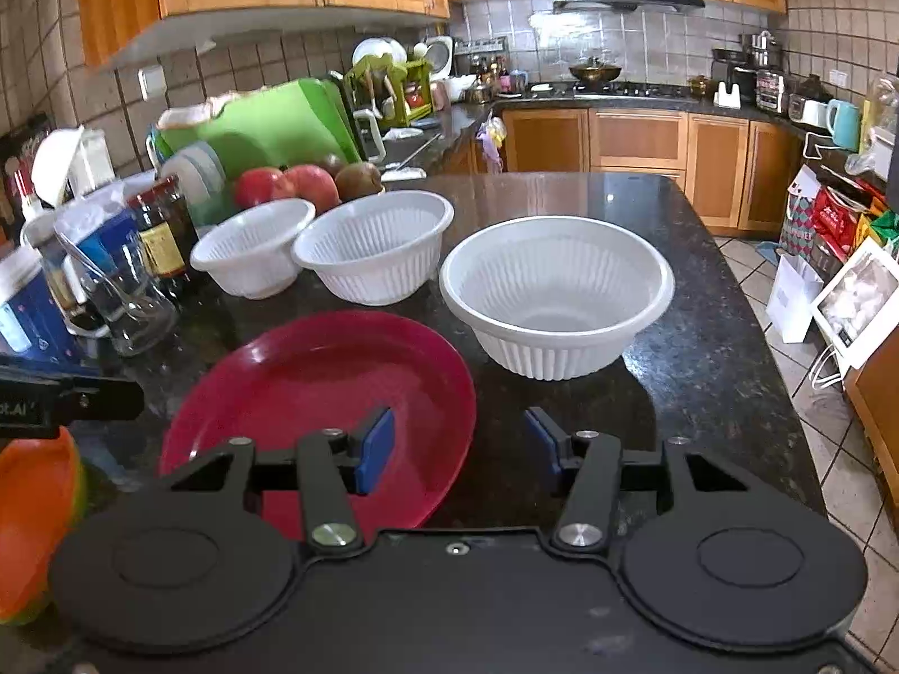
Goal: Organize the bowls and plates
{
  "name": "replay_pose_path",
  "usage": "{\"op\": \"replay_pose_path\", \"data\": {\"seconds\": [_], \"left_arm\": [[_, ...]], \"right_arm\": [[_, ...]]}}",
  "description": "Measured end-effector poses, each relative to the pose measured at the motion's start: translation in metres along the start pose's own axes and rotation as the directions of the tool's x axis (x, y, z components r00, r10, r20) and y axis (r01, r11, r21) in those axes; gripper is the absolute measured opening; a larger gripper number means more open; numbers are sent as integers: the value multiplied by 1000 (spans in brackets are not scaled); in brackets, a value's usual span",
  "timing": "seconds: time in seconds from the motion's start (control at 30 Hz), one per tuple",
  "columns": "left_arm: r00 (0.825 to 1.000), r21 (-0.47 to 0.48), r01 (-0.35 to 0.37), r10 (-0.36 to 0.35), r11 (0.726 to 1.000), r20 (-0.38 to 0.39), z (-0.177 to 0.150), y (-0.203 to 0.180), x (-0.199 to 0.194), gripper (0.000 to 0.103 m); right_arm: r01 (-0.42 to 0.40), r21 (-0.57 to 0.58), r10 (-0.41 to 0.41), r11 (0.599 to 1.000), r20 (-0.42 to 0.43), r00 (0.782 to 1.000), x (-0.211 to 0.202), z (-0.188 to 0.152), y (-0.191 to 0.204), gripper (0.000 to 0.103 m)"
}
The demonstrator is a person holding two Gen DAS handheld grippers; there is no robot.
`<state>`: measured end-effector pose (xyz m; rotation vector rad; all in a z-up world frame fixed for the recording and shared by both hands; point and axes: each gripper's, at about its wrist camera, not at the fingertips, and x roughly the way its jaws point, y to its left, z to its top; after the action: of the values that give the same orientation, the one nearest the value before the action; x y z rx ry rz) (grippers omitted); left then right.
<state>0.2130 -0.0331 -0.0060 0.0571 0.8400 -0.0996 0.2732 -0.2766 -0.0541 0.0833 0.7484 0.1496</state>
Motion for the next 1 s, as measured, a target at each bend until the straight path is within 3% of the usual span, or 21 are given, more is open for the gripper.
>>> {"op": "replay_pose_path", "data": {"seconds": [0.43, 0.67, 0.8, 0.87, 0.93, 1.0], "left_arm": [[992, -14, -12, 10, 1000, -129, 11, 5, 49, 49], [981, -18, -2, -1, 1000, -194, 8, 3, 63, 49], [984, 14, -19, 21, 1000, -177, 6, -3, 59, 49], [984, 24, -34, 37, 999, -173, 5, -6, 57, 54], [984, 34, -47, 52, 998, -172, 7, -5, 59, 56], [983, 46, -46, 53, 998, -173, 7, -5, 59, 57]], "right_arm": [[-20, -6, 19, 1000, -84, 996, 42, 5, -6, 52], [19, -46, -22, 999, -60, 998, 44, 2, -1, 50], [22, -65, -25, 998, -51, 998, 44, 1, -1, 46], [13, -40, -16, 999, -54, 998, 44, 2, -3, 43], [10, -42, -13, 999, -64, 998, 44, 3, -2, 31], [-5, -49, 1, 999, -77, 997, 45, 6, -1, 27]]}}
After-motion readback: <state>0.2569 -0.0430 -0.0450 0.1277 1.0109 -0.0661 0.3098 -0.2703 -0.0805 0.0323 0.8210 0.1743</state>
